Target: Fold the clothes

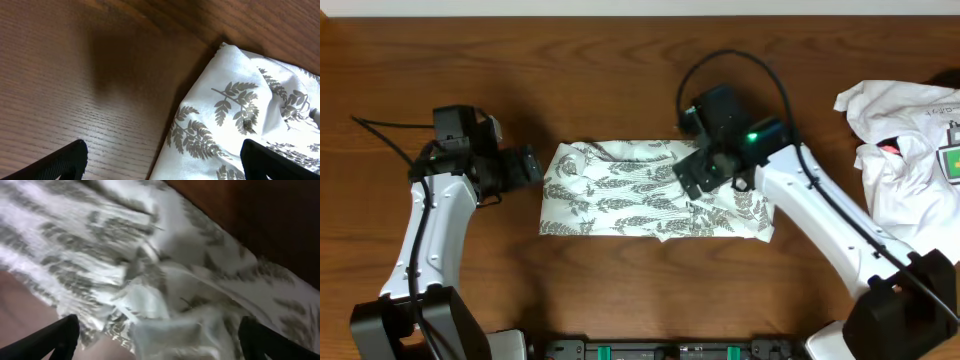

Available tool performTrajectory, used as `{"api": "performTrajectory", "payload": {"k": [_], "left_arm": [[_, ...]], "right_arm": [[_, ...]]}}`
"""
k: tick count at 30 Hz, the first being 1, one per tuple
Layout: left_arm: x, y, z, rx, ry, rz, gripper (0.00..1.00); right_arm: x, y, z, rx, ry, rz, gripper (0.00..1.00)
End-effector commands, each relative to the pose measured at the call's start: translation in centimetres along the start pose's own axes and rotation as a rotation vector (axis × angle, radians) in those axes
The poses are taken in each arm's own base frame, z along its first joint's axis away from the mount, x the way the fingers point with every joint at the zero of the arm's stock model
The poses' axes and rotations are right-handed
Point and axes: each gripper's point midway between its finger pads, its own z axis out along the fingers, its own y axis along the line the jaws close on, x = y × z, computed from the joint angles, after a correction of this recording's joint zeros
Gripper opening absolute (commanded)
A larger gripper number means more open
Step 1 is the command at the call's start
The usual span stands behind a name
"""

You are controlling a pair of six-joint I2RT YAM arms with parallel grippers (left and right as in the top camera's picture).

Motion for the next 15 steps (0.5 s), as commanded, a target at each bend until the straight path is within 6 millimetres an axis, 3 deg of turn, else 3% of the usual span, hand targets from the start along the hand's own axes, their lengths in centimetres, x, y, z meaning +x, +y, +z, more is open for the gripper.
{"api": "performTrajectory", "payload": {"k": [1,3,7,11,15], "left_arm": [[0.0,0.4,0.0,-0.014,0.002,-0.008,0.98],[0.0,0.4,0.0,-0.014,0.002,-0.008,0.98],[0.1,0.4,0.0,-0.015,0.004,-0.008,0.98],[0.1,0.4,0.0,-0.015,0.004,-0.008,0.98],[0.1,0.4,0.0,-0.015,0.004,-0.008,0.98]], "right_arm": [[-2.5,2.9,-0.4,-0.019,-0.088,-0.268,0.99],[-4.3,4.2,-0.6,-0.011,-0.161,-0.342,0.99],[-6.2,3.7,-0.8,0.12,-0.213,-0.36,0.99],[-5.1,3.5,-0.5,0.113,-0.171,-0.271,0.99],[-2.5,-0.2,-1.1,0.235,-0.084,-0.002,0.99]]}}
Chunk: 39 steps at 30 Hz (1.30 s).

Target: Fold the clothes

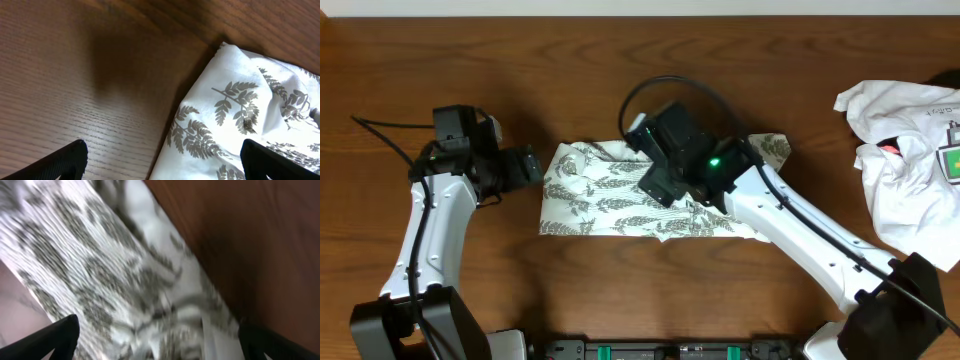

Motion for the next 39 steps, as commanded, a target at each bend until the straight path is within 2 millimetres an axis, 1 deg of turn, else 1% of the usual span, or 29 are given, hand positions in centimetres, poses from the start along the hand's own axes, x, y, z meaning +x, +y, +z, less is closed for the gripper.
{"api": "performTrajectory", "payload": {"k": [1,6,8,10,11,13,16,19,21,24,28,31,34,39], "left_arm": [[0.0,0.4,0.0,-0.014,0.002,-0.007,0.98],[0.0,0.4,0.0,-0.015,0.002,-0.007,0.98],[0.0,0.4,0.0,-0.015,0.002,-0.007,0.98],[0.0,0.4,0.0,-0.014,0.002,-0.007,0.98],[0.0,0.4,0.0,-0.014,0.002,-0.007,0.98],[0.0,0.4,0.0,-0.015,0.002,-0.007,0.98],[0.0,0.4,0.0,-0.014,-0.001,-0.007,0.98],[-0.1,0.4,0.0,-0.014,-0.001,-0.007,0.98],[0.0,0.4,0.0,-0.014,-0.001,-0.007,0.98],[0.0,0.4,0.0,-0.014,-0.001,-0.007,0.98],[0.0,0.4,0.0,-0.014,-0.001,-0.007,0.98],[0.0,0.4,0.0,-0.014,-0.001,-0.007,0.98],[0.0,0.4,0.0,-0.014,-0.001,-0.007,0.98],[0.0,0.4,0.0,-0.014,-0.001,-0.007,0.98]], "right_arm": [[2.3,-3.9,-0.7,0.161,0.077,0.263,0.99],[8.6,-6.9,-2.1,0.218,0.274,0.475,0.99],[11.4,-8.0,-2.6,0.243,0.365,0.592,0.99],[13.2,-8.7,-2.7,0.244,0.411,0.704,0.99],[13.8,-8.9,-2.7,0.221,0.421,0.763,0.99],[13.6,-8.6,-2.1,0.114,0.405,0.842,0.99],[12.3,-7.8,-1.6,-0.051,0.355,0.906,0.98],[11.3,-7.6,-1.2,-0.125,0.317,0.938,0.97],[11.3,-7.6,-0.9,-0.129,0.318,0.945,0.97],[11.8,-7.4,-0.5,-0.124,0.345,0.978,0.98],[13.3,-7.5,0.3,-0.058,0.398,1.045,0.99],[14.2,-7.6,0.7,-0.02,0.419,1.06,0.99],[14.9,-7.3,1.4,-0.013,0.428,1.063,0.99],[15.2,-7.1,3.0,-0.01,0.39,1.071,0.97]]}}
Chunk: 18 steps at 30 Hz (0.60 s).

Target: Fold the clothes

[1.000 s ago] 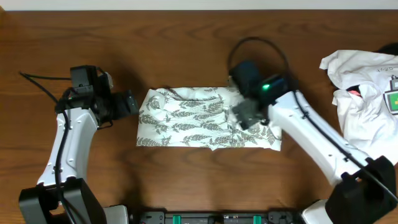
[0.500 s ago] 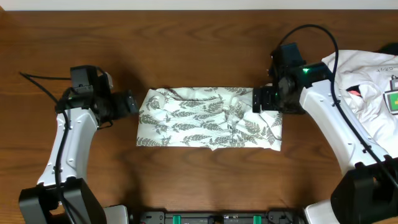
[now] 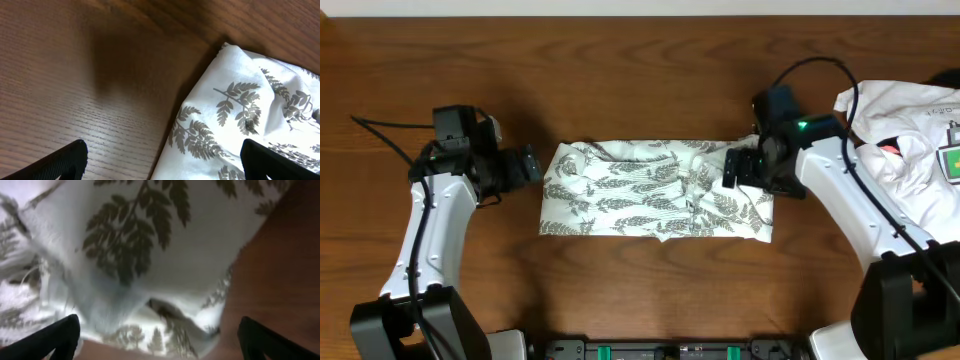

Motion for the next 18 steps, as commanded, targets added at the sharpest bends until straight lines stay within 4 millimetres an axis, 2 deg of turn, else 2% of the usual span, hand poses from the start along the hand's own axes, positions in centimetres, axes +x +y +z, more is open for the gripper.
{"api": "performTrajectory", "payload": {"k": [1,9,18], "left_arm": [[0.0,0.3,0.0,-0.007,0.002,-0.007,0.98],[0.0,0.3,0.0,-0.007,0.002,-0.007,0.98],[0.0,0.3,0.0,-0.007,0.002,-0.007,0.98]], "right_arm": [[-0.1,-0.5,1.2,0.019,-0.008,0.03,0.96],[-0.8,-0.2,1.5,0.004,-0.042,0.04,0.93],[-0.8,-0.4,3.3,-0.01,-0.073,0.064,0.88]]}}
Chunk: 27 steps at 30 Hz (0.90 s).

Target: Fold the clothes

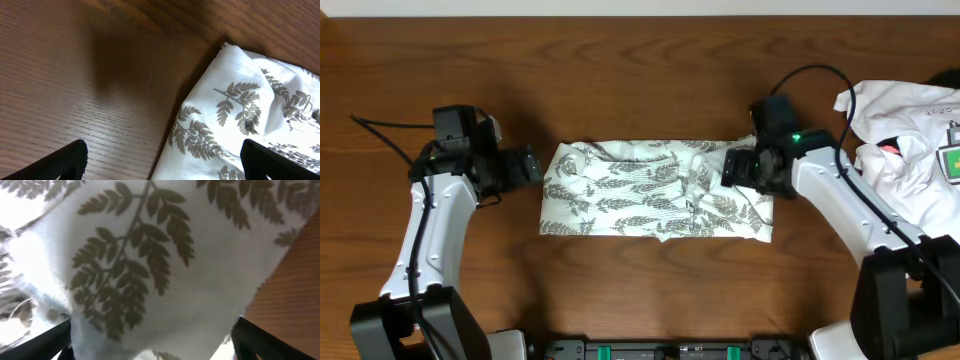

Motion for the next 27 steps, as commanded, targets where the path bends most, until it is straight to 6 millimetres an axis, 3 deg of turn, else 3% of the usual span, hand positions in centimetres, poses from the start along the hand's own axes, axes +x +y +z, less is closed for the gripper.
{"api": "performTrajectory", "payload": {"k": [1,4,6,8,9,12,19,23,27], "left_arm": [[0.0,0.3,0.0,-0.007,0.002,-0.007,0.98],[0.0,0.3,0.0,-0.007,0.002,-0.007,0.98],[0.0,0.3,0.0,-0.007,0.002,-0.007,0.98],[0.1,0.3,0.0,-0.008,0.003,-0.008,0.98],[0.1,0.3,0.0,-0.008,0.004,-0.008,0.98],[0.2,0.3,0.1,-0.008,0.006,-0.008,0.98],[0.2,0.3,0.1,-0.008,0.006,-0.008,0.98],[0.2,0.3,0.1,-0.008,0.006,-0.008,0.98],[0.2,0.3,0.1,-0.008,0.006,-0.008,0.98]], "right_arm": [[-0.1,-0.4,0.9,0.01,-0.012,0.026,0.85],[-1.5,0.4,0.8,-0.02,-0.069,0.008,0.66],[-2.1,0.9,0.8,-0.037,-0.097,0.003,0.41],[-2.7,1.3,0.7,-0.054,-0.121,-0.028,0.05],[-3.0,1.9,0.6,-0.074,-0.134,-0.061,0.01],[-4.3,4.1,0.2,-0.137,-0.208,-0.221,0.01],[-5.7,7.1,-0.7,-0.175,-0.328,-0.431,0.01],[-5.2,8.1,-0.5,-0.183,-0.328,-0.479,0.01],[-3.6,9.3,1.1,-0.226,-0.263,-0.529,0.01]]}}
